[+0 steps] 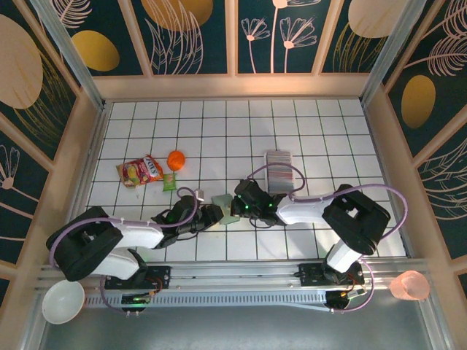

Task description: Put the credit cards into the card holder

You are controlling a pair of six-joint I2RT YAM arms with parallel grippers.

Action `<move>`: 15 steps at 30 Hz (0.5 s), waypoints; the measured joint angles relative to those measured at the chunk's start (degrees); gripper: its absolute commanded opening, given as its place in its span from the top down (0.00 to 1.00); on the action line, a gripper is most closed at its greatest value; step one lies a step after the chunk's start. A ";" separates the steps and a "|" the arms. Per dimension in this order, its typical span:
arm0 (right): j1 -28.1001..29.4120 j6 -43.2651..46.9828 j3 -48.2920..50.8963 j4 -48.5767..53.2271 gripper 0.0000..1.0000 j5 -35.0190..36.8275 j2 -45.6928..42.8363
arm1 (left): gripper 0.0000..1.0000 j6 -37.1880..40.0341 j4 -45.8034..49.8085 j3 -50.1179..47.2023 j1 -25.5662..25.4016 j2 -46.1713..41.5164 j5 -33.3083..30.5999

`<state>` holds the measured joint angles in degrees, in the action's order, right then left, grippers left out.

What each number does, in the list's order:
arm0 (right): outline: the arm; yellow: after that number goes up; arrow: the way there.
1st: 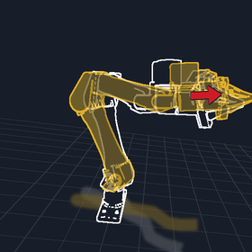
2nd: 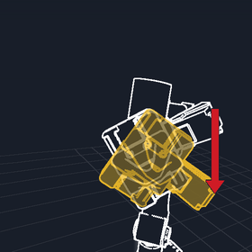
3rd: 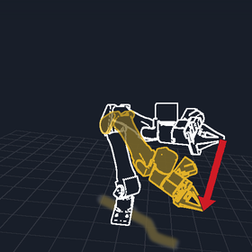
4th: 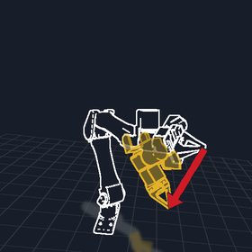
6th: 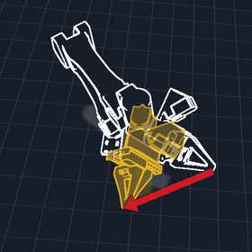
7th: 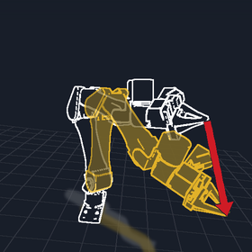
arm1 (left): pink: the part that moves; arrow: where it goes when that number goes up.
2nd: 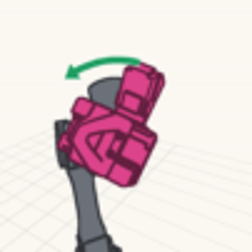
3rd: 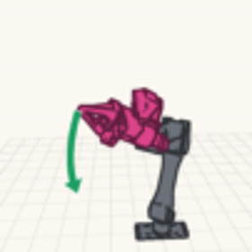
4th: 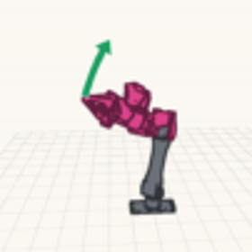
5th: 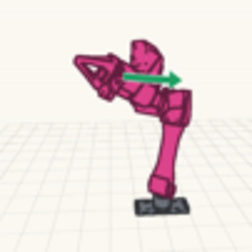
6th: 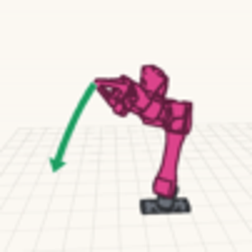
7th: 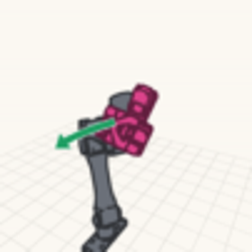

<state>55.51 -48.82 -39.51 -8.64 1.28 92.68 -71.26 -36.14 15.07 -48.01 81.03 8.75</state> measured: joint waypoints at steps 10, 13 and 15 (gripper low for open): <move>0.02 -1.14 0.70 -0.07 1.00 0.42 -1.11 | 0.92 -1.36 -3.50 -0.02 0.00 -0.15 -0.24; 0.28 -1.25 1.62 -0.70 1.00 0.37 -2.21 | 1.00 -1.03 -1.68 -0.09 -0.17 -2.60 -0.57; 0.57 -1.11 2.56 -1.62 1.00 0.31 -3.26 | 1.00 0.02 0.90 -0.07 -0.33 -5.05 -1.44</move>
<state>56.07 -49.93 -36.95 -10.26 1.58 89.43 -71.24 -35.24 15.00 -48.34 75.99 7.31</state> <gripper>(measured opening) 0.046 0.040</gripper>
